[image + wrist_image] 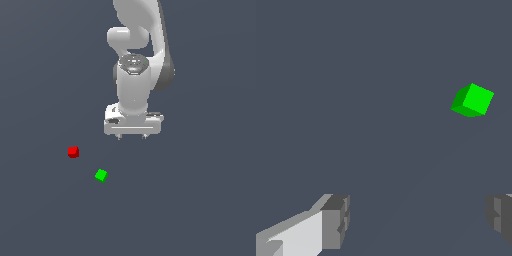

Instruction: Stack the red cube on top of the green cube.

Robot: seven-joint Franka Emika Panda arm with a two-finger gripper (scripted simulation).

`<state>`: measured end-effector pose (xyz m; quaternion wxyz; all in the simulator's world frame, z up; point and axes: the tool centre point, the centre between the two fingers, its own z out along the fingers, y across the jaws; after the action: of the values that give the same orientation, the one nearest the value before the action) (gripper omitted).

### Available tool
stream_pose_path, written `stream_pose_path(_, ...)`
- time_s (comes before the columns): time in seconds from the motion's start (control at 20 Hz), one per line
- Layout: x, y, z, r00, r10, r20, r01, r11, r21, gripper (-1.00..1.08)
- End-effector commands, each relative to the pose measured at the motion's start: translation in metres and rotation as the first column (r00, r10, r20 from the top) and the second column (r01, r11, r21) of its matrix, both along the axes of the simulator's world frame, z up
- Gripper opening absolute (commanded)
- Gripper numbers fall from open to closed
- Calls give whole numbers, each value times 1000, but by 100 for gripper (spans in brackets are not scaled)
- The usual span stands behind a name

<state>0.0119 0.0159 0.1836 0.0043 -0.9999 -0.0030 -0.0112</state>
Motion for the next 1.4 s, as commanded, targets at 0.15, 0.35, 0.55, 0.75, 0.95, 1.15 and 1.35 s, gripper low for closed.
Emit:
stream_pose_path(0.15,0,-3,-1,1000,1,0,-1,1000,0,100)
stream_pose_path(0.35,-3,-14,-6,1000,8,-1,-8,1000,-1,100)
stream_pose_path(0.55,-6,-34,-14,1000,19,-3,-19,1000,-1,100)
stream_pose_path(0.75,-11,-64,-26,999,36,-5,-36,999,-2,100)
stream_pose_path(0.95,-16,-102,-41,998,57,-8,-57,998,-4,100)
stream_pose_path(1.15,-20,-146,-58,997,82,-11,-82,997,-5,100)
stream_pose_path(1.35,-23,-189,-75,994,105,-15,-105,994,-6,100)
